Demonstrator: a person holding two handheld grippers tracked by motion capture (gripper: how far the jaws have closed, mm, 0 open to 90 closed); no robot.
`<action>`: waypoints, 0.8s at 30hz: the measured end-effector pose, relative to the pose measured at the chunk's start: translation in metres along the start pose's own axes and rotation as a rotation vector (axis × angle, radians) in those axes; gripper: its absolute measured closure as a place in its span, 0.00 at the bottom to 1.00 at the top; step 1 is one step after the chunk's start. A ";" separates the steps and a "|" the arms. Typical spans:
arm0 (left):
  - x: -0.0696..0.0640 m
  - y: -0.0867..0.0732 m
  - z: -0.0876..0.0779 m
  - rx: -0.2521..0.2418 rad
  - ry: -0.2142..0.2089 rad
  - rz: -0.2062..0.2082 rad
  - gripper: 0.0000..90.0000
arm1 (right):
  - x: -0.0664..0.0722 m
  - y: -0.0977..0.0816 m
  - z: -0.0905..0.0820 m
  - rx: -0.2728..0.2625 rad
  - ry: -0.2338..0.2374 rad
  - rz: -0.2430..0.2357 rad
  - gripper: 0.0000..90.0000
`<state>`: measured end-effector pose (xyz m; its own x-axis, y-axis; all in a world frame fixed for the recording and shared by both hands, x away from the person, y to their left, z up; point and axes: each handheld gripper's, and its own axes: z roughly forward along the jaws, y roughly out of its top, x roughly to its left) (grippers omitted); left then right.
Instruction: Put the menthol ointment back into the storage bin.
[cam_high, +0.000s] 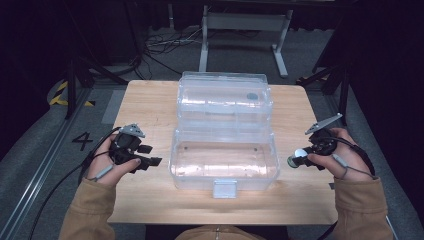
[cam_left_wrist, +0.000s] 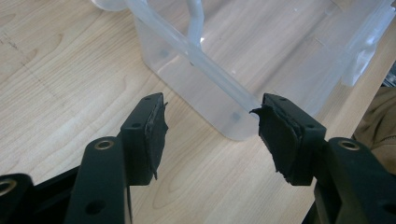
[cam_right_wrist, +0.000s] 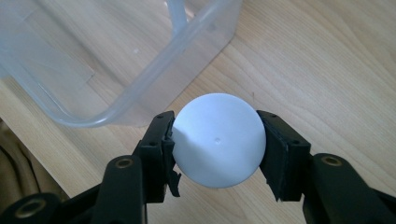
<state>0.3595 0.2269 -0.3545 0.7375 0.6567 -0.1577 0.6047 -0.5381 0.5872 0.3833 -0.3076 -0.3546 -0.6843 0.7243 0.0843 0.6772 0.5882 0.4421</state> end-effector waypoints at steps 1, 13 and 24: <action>0.000 -0.001 -0.001 -0.001 0.001 -0.003 0.47 | 0.001 0.001 -0.001 -0.003 0.002 -0.004 0.56; -0.001 -0.012 -0.006 0.002 0.015 -0.033 0.46 | 0.013 0.012 -0.010 -0.031 0.010 -0.044 0.56; -0.001 -0.016 -0.005 0.013 0.017 -0.041 0.46 | 0.027 0.018 -0.019 -0.064 0.021 -0.090 0.56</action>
<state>0.3475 0.2377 -0.3595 0.7068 0.6872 -0.1677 0.6382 -0.5172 0.5703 0.3719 -0.2850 -0.3272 -0.7474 0.6616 0.0601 0.5947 0.6260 0.5044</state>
